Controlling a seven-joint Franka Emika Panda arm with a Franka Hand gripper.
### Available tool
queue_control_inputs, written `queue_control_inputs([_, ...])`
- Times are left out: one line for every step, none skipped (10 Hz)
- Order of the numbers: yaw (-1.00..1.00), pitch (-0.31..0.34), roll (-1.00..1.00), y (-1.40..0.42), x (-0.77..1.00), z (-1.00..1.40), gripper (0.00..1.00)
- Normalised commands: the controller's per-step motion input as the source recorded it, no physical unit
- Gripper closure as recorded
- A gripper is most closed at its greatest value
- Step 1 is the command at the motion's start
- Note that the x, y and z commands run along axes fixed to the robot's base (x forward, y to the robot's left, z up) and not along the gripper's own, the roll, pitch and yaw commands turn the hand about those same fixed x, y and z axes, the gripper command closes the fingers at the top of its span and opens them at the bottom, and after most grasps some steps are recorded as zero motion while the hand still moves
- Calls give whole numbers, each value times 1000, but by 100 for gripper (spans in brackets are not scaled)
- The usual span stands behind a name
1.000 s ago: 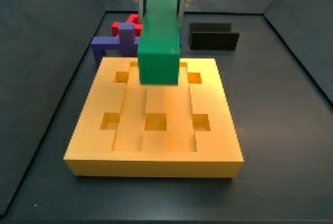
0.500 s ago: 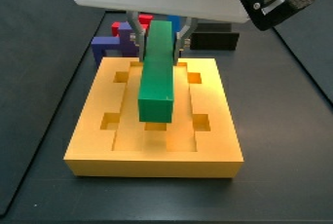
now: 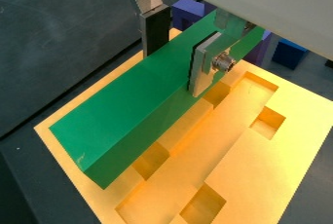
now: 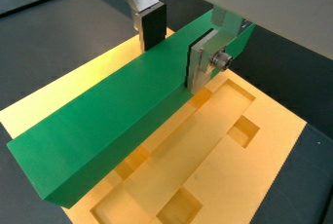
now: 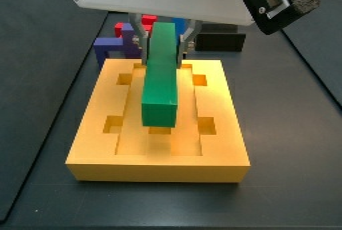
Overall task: Pick up the green object. Move up. Move to above the board. Insert the green object.
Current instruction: Insert the green object.
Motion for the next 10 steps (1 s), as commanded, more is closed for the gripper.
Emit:
queue_control_inputs([3, 0, 123, -80, 0, -206, 100])
queue_control_inputs([0, 0, 124, -80, 0, -249, 100])
queue_control_inputs([0, 0, 109, -86, 0, -183, 100])
queue_control_inputs([0, 0, 86, -94, 0, -189, 100])
queue_control_inputs([0, 0, 93, -120, 0, -194, 100])
queue_control_inputs([0, 0, 110, -114, -9, -200, 100])
queue_control_inputs([6, 0, 156, -43, -157, -154, 100])
queue_control_inputs([54, -43, 206, -29, -234, -157, 100])
queue_control_inputs([0, -123, 213, -54, -231, -151, 100])
queue_control_inputs([11, -154, 153, -14, -234, -123, 100])
